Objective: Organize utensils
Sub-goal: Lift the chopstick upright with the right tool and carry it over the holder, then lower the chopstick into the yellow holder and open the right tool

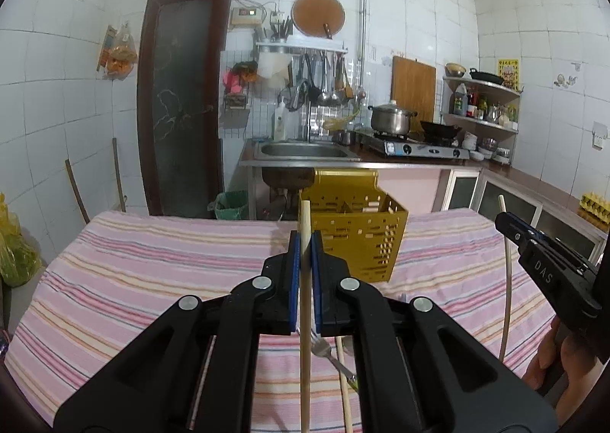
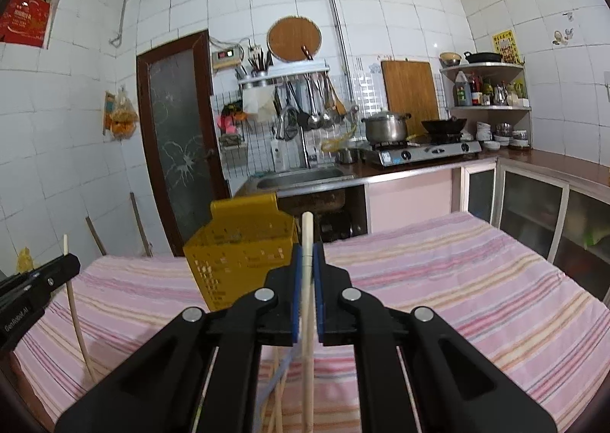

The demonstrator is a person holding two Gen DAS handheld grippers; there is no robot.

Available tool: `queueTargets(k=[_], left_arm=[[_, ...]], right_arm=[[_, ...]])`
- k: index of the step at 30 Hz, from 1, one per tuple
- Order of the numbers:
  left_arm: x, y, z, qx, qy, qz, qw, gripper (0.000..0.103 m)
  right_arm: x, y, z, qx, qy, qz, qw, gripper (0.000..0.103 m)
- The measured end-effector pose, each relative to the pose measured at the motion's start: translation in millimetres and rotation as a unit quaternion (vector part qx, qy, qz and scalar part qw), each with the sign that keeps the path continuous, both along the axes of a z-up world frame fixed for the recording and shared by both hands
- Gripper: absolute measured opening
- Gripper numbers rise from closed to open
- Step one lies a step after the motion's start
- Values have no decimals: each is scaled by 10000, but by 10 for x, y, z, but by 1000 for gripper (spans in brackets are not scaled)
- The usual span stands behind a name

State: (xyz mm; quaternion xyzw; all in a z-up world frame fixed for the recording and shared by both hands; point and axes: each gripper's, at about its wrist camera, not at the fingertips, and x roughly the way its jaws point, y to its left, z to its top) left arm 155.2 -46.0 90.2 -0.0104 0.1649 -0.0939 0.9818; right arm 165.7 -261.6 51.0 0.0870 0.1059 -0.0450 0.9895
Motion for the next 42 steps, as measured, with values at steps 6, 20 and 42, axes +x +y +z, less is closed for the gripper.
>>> queueTargets(k=[6,20,42], left_arm=[[106,-8,269,-106,-214,-27,9997,4],[1089,-227,1227,-609,-1040,-189,9925,4],[2508,-583,481,-367,-861,242,9953,4]], right_arm=[[150,-19,223,58,-249,42,9997,6],[963,-34,1052,176,-1193,150,9926,6],[2152,-35,811,-108,-1402,69,9900,6]])
